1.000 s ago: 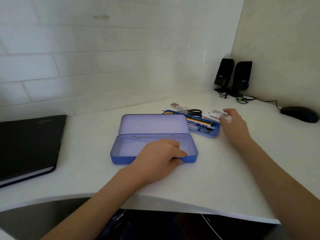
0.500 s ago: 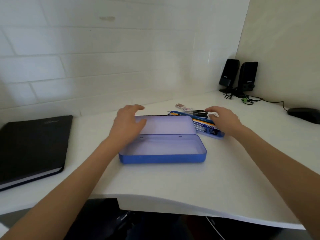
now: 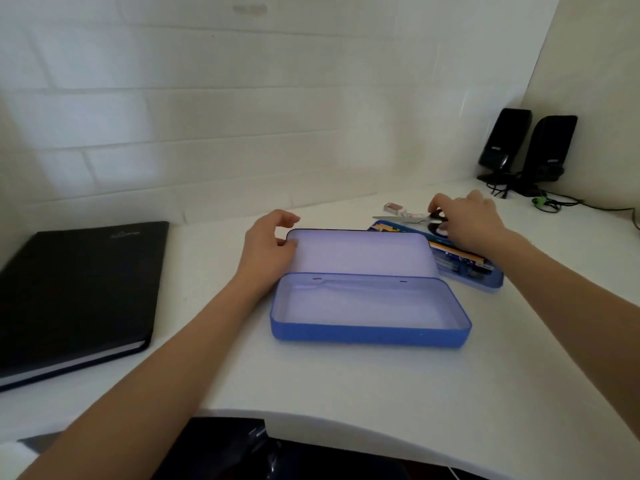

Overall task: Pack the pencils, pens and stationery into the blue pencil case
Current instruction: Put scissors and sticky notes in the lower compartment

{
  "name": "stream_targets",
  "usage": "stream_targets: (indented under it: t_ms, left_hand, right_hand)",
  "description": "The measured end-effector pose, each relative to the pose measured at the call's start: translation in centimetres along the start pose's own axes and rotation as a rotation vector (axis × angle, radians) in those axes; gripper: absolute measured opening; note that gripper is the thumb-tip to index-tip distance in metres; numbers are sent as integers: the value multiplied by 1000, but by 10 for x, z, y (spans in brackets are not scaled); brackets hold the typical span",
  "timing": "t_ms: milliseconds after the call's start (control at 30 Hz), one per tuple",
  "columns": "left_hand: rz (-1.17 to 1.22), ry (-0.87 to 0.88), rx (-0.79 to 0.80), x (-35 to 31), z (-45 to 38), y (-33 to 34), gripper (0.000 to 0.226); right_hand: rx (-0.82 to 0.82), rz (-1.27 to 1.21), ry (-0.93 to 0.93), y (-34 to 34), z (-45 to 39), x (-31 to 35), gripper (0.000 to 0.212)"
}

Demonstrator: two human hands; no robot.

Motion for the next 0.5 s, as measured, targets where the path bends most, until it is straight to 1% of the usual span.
stream_targets:
  t_ms: [100, 133, 167, 200, 233, 267, 300, 333, 400, 500]
  left_hand:
    - [-12, 21, -75, -1, -1, -4, 18]
    - [-22, 23, -106, 0, -1, -6, 17]
    - [-30, 23, -132, 1, -1, -8, 16]
    - [-33, 21, -151, 2, -2, -9, 16]
    - [-32, 15, -161, 3, -2, -10, 16]
    - [-29, 8, -162, 3, -1, -10, 16]
    - [-23, 1, -161, 3, -1, -11, 16]
    - [-15, -3, -159, 3, -1, -11, 16]
    - [6, -8, -156, 3, -1, -11, 17]
    - [10, -15, -157, 4, -1, -10, 19]
  right_hand:
    - [-129, -45, 47, -26, 12, -11, 31]
    - [-146, -126, 70, -36, 18, -14, 30]
    - [-137, -259, 80, -47, 27, -14, 28]
    - [-95, -427, 69, -55, 36, -10, 27]
    - [-30, -586, 20, -62, 48, -1, 27]
    - [42, -683, -62, -68, 61, 11, 27]
    - [123, -721, -151, -72, 75, 26, 28]
    - [216, -725, -232, -74, 90, 41, 29]
    - [393, -678, -327, -69, 118, 63, 32]
    - [443, -499, -394, -64, 137, 79, 34]
Point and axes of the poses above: each hand's wrist, its own z-axis away from the middle knuckle, its own y-axis out of the palm, x = y × z, the point moved 6 cm from there along -z, towards the middle knuckle, and after that the axes turned 7 degrees about y, right-handed, at the moved point
